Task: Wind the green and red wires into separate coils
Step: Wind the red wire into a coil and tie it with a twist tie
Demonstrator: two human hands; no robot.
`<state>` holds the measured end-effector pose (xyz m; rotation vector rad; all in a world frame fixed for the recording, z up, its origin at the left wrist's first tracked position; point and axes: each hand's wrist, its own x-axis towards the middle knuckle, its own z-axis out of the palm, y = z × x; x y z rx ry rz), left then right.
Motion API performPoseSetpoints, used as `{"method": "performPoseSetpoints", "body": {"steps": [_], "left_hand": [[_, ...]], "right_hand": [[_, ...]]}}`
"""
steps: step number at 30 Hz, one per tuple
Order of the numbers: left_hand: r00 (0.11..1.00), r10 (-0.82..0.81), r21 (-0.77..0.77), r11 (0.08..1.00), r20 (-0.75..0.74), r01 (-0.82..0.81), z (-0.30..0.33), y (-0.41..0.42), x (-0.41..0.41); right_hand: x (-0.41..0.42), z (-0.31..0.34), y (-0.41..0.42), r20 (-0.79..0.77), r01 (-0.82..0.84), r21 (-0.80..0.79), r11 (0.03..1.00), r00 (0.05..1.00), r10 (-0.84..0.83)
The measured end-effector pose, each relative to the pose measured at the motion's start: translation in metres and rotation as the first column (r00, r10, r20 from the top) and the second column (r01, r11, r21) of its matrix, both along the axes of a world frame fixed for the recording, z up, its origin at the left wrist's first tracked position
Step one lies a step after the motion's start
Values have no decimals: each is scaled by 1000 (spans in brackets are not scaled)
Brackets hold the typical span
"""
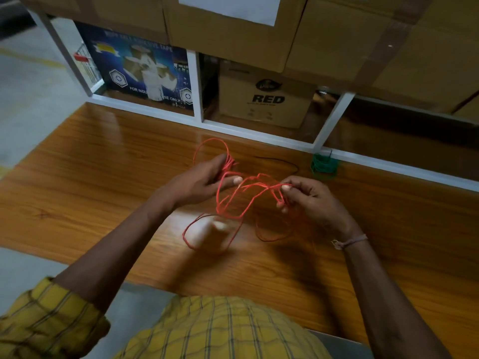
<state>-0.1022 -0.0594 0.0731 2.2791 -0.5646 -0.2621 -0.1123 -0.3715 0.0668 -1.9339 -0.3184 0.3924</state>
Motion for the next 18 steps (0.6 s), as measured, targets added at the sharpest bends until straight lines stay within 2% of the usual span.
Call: {"method": "performPoseSetpoints", "body": {"steps": [3, 6, 14, 16, 18], "left_hand": [[993, 119, -117, 986, -22, -121, -2, 14, 1], [965, 253, -197, 945, -64, -261, -2, 30, 5], [934, 340, -146, 924, -109, -354, -12, 37, 7], [921, 378, -145, 910, -98, -389, -18, 36, 7], [902, 422, -146, 890, -94, -431, -19, 34, 6]], "right_hand": [[9, -15, 1, -12, 112, -74, 991, 993, -113], [15, -21, -5, -54, 137, -175, 975, 987, -149], [11, -24, -6, -45, 130, -415, 900, 986, -163], [16, -33, -12, -60, 206, -487, 849, 962, -268], [22, -45, -23, -21, 361, -571, 738, 892, -452]]}}
